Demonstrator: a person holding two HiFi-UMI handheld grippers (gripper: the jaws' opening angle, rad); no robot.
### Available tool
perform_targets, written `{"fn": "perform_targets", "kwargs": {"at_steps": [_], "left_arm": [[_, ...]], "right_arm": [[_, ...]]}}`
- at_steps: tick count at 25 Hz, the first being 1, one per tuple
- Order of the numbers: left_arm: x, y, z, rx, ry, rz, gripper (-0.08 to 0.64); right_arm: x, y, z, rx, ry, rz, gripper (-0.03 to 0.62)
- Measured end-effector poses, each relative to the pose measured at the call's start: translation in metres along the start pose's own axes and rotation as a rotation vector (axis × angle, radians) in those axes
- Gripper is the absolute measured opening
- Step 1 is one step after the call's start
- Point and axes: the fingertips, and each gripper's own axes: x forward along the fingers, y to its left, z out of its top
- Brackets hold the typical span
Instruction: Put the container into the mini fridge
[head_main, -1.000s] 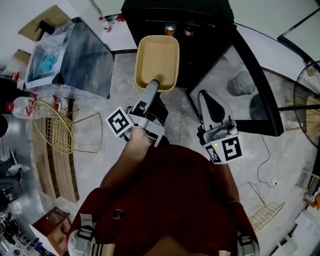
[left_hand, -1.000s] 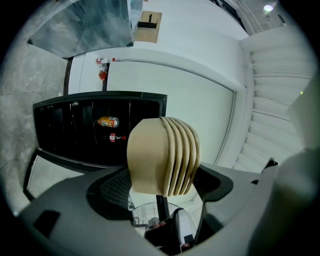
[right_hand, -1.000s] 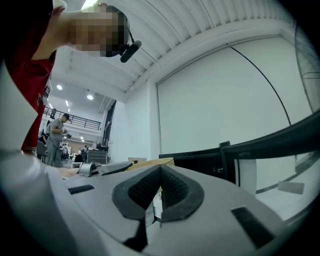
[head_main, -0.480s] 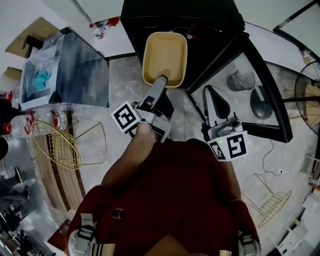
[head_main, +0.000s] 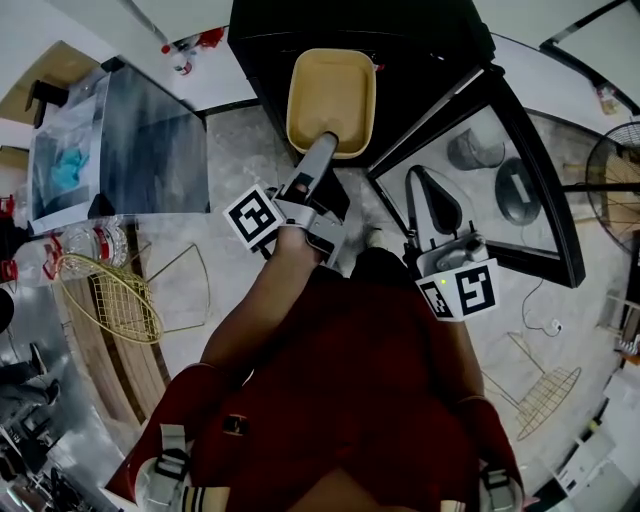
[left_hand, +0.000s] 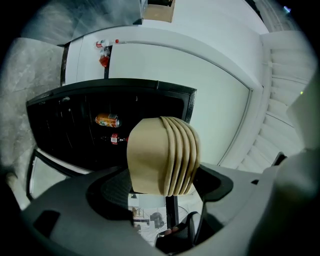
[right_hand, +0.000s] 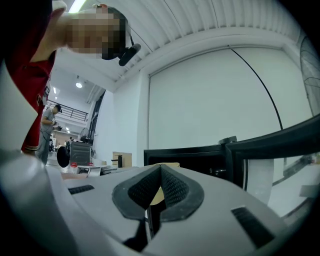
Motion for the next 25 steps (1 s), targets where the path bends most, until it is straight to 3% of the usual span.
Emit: {"fn": "perform_targets", "kwargs": {"at_steps": [8, 25], "left_arm": [[0.027, 0.005, -0.001, 0.011, -0.038, 0.007, 0.388], [0.082, 0.029, 0.001, 0.027, -0.104, 0.037, 0.388]], "right_arm": [[0.012, -0.021, 0.002, 0.009, -0.005, 0.066, 0.0], [0.007, -0.068, 0.004, 0.032, -0.023, 0.114, 0.0]]}}
